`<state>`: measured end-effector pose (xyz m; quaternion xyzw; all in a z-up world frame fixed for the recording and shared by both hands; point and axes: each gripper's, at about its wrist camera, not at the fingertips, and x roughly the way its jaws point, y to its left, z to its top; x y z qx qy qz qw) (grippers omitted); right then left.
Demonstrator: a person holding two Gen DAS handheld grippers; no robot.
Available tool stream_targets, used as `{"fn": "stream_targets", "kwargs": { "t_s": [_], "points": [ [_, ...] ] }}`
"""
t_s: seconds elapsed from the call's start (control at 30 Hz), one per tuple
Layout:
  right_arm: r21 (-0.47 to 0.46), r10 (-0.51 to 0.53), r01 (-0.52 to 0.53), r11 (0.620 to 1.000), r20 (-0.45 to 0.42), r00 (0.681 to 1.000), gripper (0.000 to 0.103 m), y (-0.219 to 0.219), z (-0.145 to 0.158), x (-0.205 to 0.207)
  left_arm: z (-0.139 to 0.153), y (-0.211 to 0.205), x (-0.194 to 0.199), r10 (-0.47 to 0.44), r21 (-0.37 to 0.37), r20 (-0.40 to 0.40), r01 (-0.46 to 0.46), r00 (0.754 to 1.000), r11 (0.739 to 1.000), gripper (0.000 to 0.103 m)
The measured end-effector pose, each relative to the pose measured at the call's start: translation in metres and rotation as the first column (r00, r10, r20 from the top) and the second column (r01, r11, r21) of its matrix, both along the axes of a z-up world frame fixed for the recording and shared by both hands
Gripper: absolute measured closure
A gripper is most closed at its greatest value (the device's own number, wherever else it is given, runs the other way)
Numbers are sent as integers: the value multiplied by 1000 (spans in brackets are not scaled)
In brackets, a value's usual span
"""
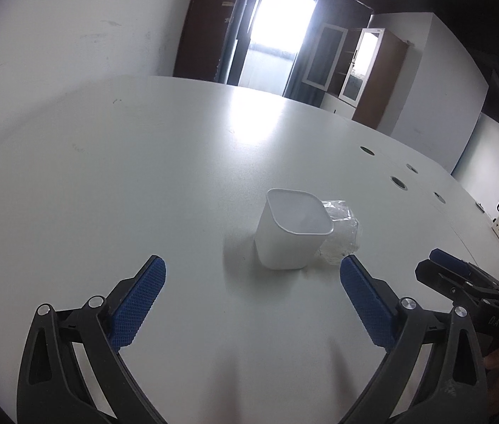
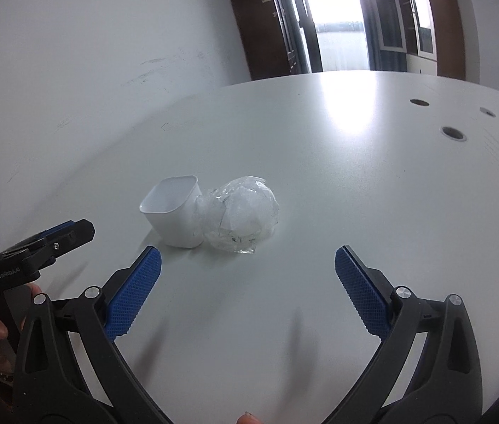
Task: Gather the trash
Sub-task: 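Grasp the white square cup with the left tool while the right tool grasps the clear bag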
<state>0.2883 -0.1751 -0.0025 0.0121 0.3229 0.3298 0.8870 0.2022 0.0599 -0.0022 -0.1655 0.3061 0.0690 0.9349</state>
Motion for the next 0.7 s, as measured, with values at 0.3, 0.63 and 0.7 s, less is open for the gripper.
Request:
{"fn": "stream_targets", "kwargs": {
  "t_s": [0.3,0.63,0.7],
  "points": [
    [-16,22,-23,1000,-50,998,9,25,-3,51,-4,27,31,54,-55,-7,-54,999,997,7],
    [-19,71,-73,997,-80,994,9,49,-8,85,-11,38,75,-45,-159,2,44,999,986,18],
    [-17,88,-90,996,-83,993,9,52,-7,90,-12,37,79,-90,-226,2,89,996,970,20]
  ]
}}
